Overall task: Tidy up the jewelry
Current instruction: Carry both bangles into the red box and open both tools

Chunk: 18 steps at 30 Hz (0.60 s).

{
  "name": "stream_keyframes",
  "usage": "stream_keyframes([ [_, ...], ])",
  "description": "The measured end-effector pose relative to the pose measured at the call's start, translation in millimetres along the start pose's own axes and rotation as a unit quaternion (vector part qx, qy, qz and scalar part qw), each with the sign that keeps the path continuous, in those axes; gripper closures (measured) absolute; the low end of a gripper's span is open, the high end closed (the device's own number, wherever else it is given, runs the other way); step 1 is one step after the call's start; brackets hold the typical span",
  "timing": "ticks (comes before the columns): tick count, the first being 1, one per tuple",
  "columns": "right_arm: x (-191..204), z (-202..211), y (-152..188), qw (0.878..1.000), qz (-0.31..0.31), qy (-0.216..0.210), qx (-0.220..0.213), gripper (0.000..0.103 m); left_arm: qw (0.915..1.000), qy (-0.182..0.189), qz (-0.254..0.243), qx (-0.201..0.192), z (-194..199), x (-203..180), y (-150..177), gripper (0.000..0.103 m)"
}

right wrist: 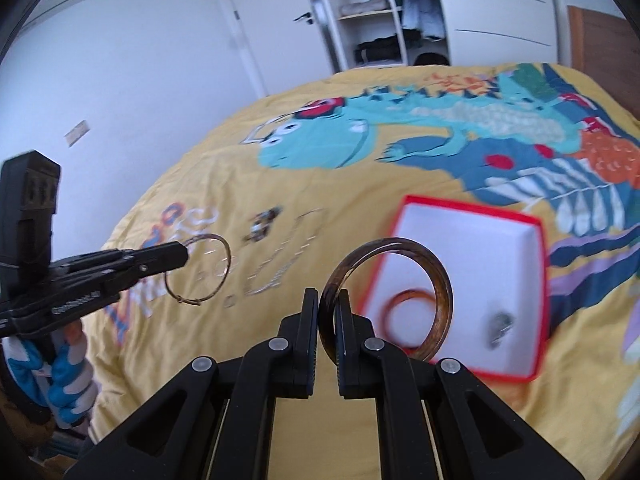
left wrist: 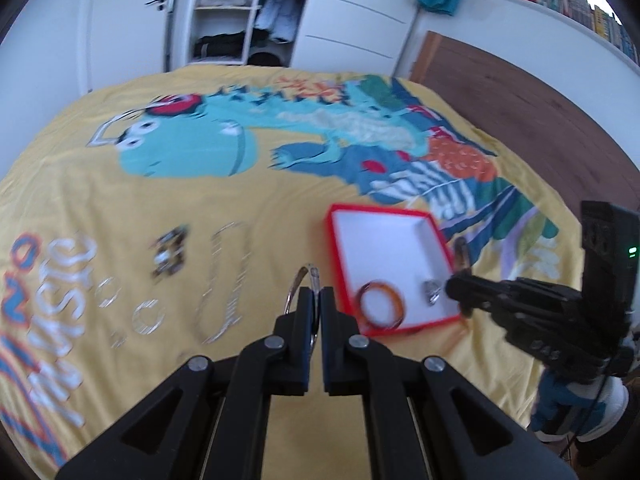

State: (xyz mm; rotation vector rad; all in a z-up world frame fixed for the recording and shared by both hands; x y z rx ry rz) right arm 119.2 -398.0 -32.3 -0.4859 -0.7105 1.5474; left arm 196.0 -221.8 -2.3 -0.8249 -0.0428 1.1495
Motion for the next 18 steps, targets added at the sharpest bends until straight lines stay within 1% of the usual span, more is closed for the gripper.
stream_keyframes([
  [5,-55,-23,-8,1.000,-0.012,0.022,0.016,0.095,0.9992,0.036,-0.013,0.012,-52,-44,-28,0.100],
  [9,-87,-49,-8,0.999,-0.015,0.031,0.034,0.095,0.9978,0.058,-0.014,0.031,-98,-66,-41,0.100],
  [14,-118,-82,-5,0.998,-0.019,0.034,0.054,0.095,0.9965,0.055,-0.029,0.056,-153,-82,-42,0.100],
  [18,-133,-106,-1,0.997,-0.017,0.032,0.072,0.095,0.9957,0.045,-0.033,0.073,-188,-81,-39,0.100],
])
Point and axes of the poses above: each gripper's, at about its wrist camera, not at the fingertips, and z roughly against the way its jaws point, x to its left, y to its underside, the point moved 2 cm from there along -z, roughly the way its jaws point, and after that the axes turned 12 degrees about z, right-handed, at the moved point
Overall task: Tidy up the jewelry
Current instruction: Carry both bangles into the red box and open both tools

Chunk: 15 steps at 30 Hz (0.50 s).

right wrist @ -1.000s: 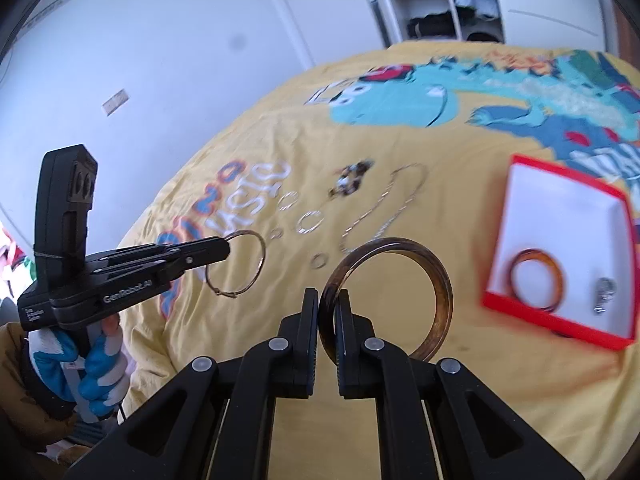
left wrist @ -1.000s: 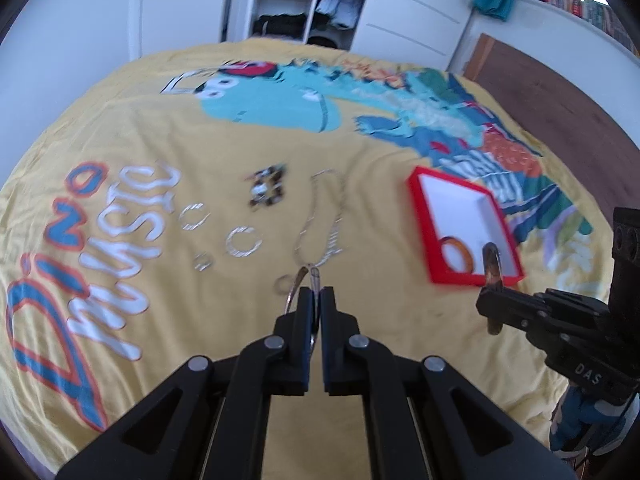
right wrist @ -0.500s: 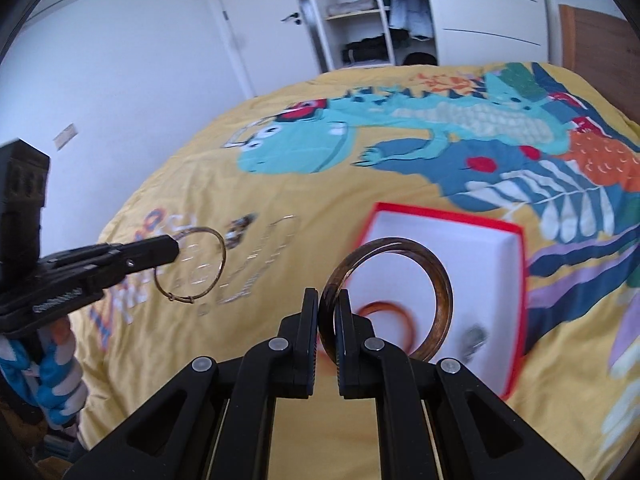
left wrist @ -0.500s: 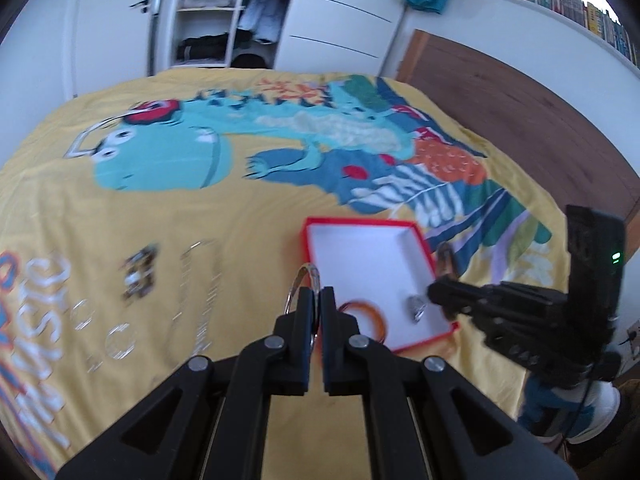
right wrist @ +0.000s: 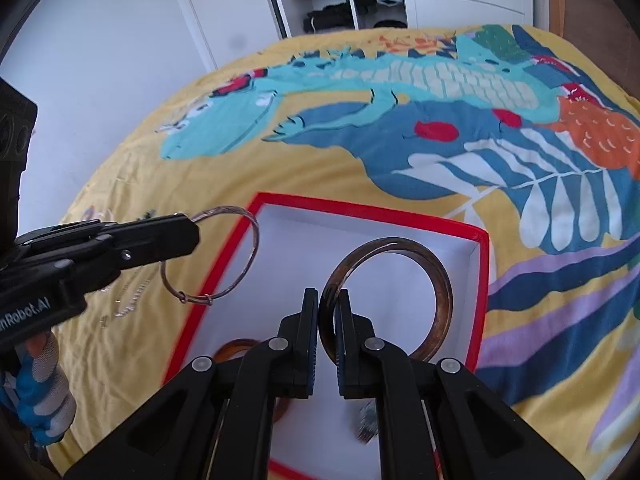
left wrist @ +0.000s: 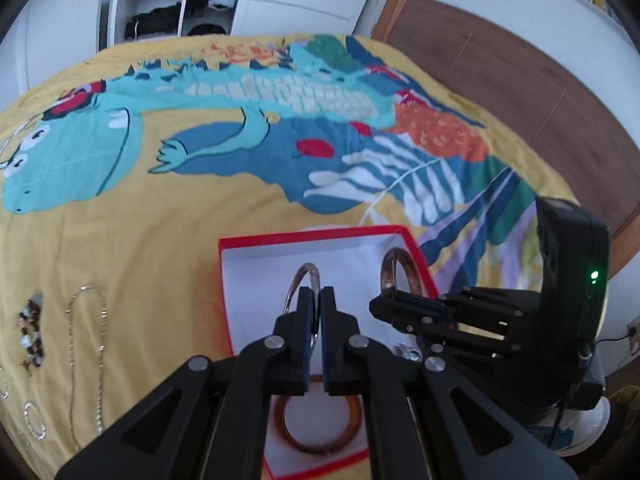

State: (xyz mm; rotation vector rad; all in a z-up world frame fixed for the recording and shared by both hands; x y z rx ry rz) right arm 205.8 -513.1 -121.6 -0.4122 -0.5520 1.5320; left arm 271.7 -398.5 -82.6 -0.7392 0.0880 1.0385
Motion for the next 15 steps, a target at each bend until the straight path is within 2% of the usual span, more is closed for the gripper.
stream_keyframes([
  [6,-3,-28,3,1.000,0.014,-0.007,0.027,0.095,0.9998,-0.007,0.006,0.019,-24,12,8,0.100],
  [15,-3,-39,9,0.999,0.027,-0.001,0.046,0.095,0.9995,0.015,0.006,0.027,-30,7,17,0.100],
])
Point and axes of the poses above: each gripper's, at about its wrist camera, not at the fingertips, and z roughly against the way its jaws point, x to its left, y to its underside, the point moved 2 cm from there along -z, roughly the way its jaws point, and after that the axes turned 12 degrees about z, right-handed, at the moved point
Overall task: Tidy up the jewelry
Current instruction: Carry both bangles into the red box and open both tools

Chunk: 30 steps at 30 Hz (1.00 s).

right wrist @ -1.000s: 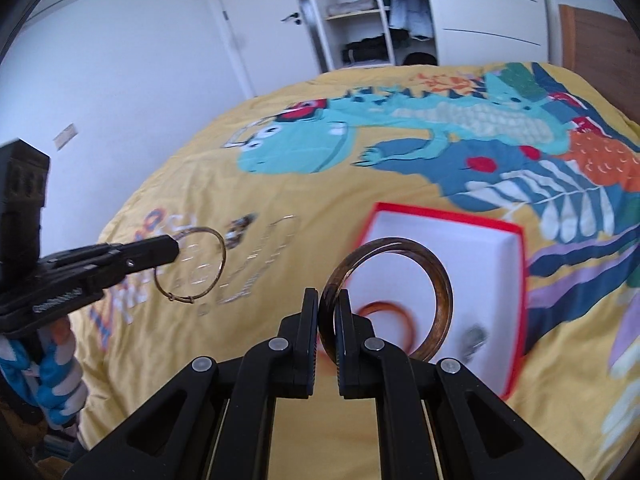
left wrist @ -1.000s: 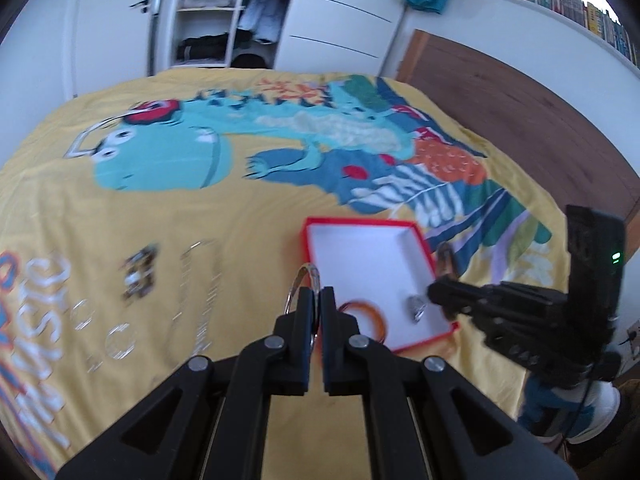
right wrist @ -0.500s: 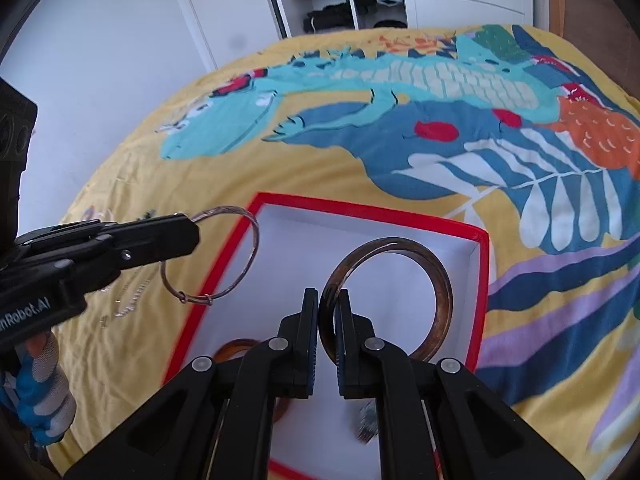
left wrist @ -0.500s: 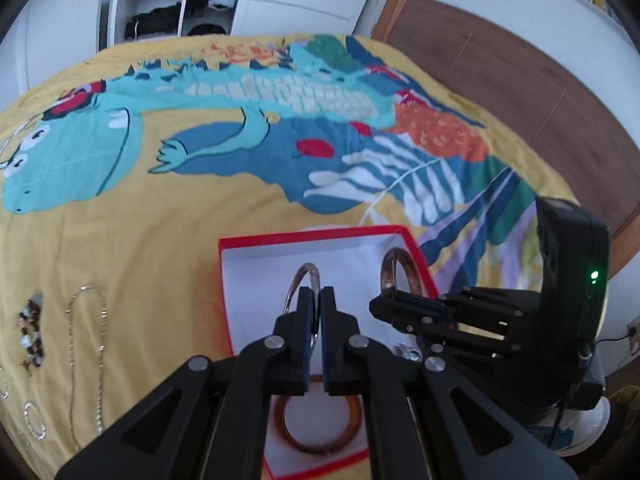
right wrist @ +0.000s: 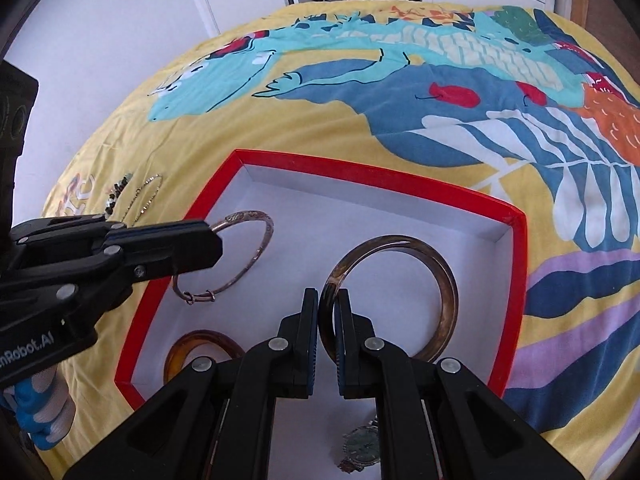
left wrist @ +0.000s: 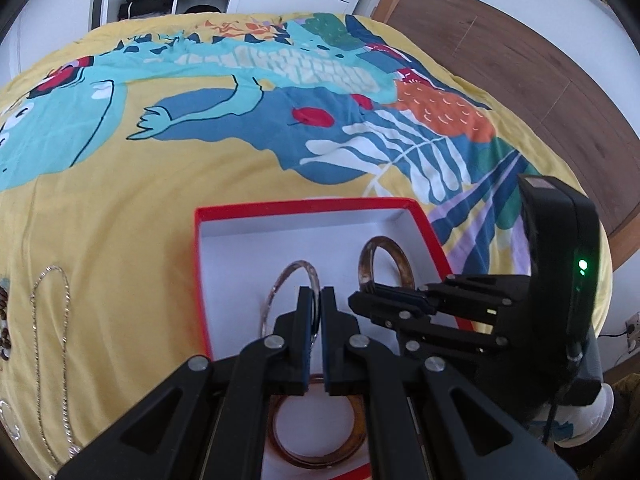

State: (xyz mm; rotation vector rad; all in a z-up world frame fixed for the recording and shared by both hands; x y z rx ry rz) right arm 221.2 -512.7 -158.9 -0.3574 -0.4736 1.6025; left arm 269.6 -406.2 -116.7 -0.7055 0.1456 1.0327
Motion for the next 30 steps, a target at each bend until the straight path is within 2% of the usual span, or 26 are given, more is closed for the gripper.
stream_keyframes([
  [14,-8,-9,11,1.000,0.003,-0.004,0.016,0.094,0.9993,-0.001,-0.020,0.033,-14,0,35,0.099],
  [25,-8,-11,10,1.000,-0.004,-0.003,0.012,0.094,0.9989,-0.014,-0.018,0.041,-21,3,40,0.096],
  [30,-5,-8,12,1.000,-0.002,0.004,0.016,0.074,0.9990,-0.022,-0.011,0.038,-20,3,40,0.095],
])
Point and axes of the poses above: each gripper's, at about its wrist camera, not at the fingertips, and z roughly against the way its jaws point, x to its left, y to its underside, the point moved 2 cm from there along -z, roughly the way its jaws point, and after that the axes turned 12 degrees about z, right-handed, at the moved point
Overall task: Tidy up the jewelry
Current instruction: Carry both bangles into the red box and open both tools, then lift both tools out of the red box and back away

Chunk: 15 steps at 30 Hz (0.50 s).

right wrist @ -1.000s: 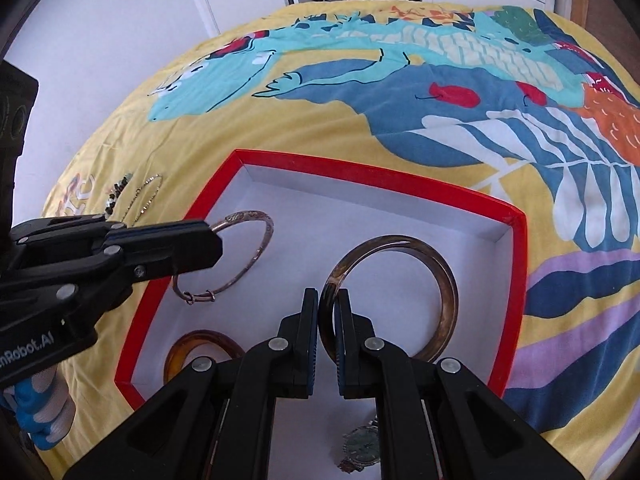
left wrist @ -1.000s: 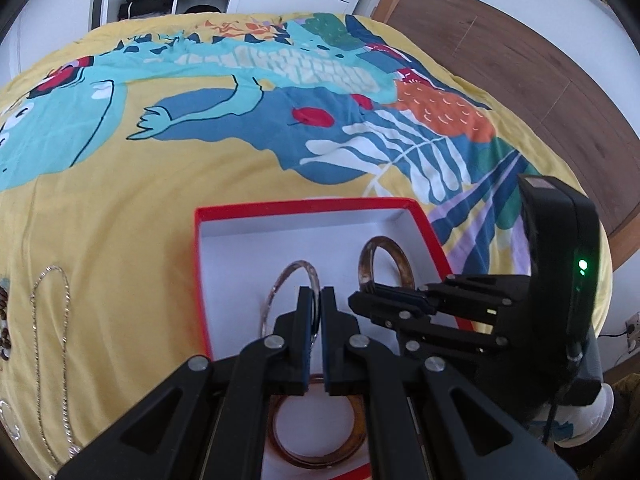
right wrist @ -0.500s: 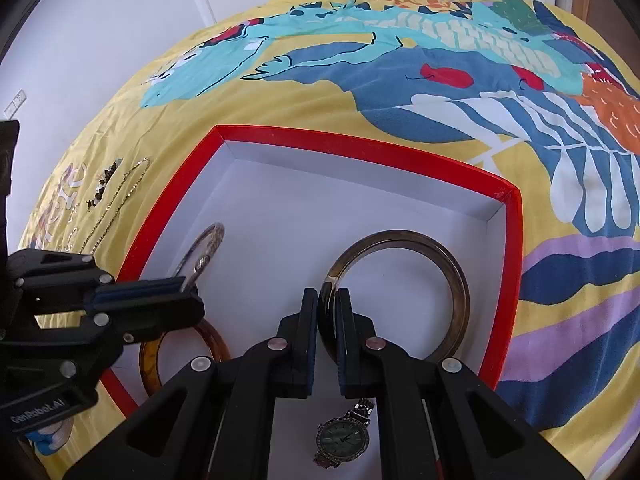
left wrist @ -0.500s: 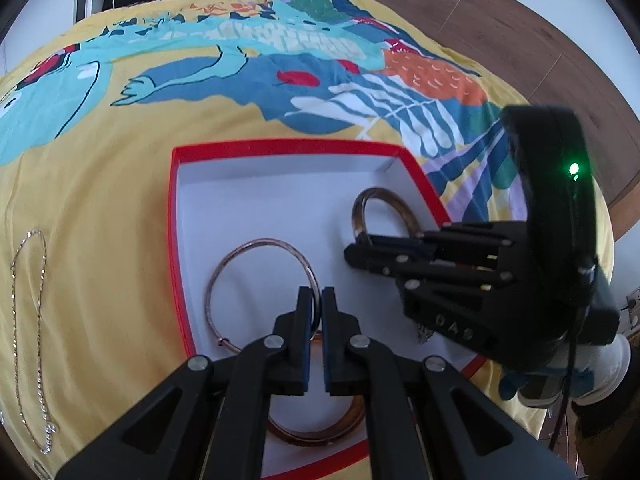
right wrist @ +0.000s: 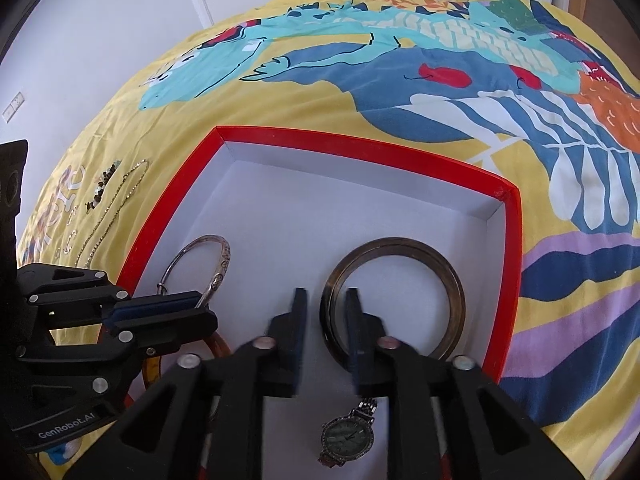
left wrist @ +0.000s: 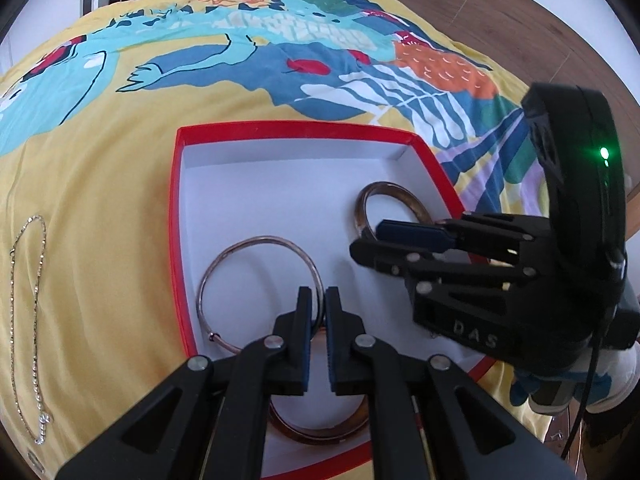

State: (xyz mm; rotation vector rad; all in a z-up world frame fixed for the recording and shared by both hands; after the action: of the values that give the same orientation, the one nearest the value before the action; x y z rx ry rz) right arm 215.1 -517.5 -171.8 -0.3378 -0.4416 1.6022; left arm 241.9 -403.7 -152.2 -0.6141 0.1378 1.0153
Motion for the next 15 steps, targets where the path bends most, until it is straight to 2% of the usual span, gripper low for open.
stream_keyframes([
  [9,-2,36,7,1.000,-0.015,0.022,-0.013,0.073,0.9997,-0.005,-0.003,-0.025,34,-7,-2,0.095],
  [15,10,85,13,0.998,-0.019,0.038,-0.035,0.069,0.9976,-0.021,-0.017,-0.064,88,-17,2,0.095],
])
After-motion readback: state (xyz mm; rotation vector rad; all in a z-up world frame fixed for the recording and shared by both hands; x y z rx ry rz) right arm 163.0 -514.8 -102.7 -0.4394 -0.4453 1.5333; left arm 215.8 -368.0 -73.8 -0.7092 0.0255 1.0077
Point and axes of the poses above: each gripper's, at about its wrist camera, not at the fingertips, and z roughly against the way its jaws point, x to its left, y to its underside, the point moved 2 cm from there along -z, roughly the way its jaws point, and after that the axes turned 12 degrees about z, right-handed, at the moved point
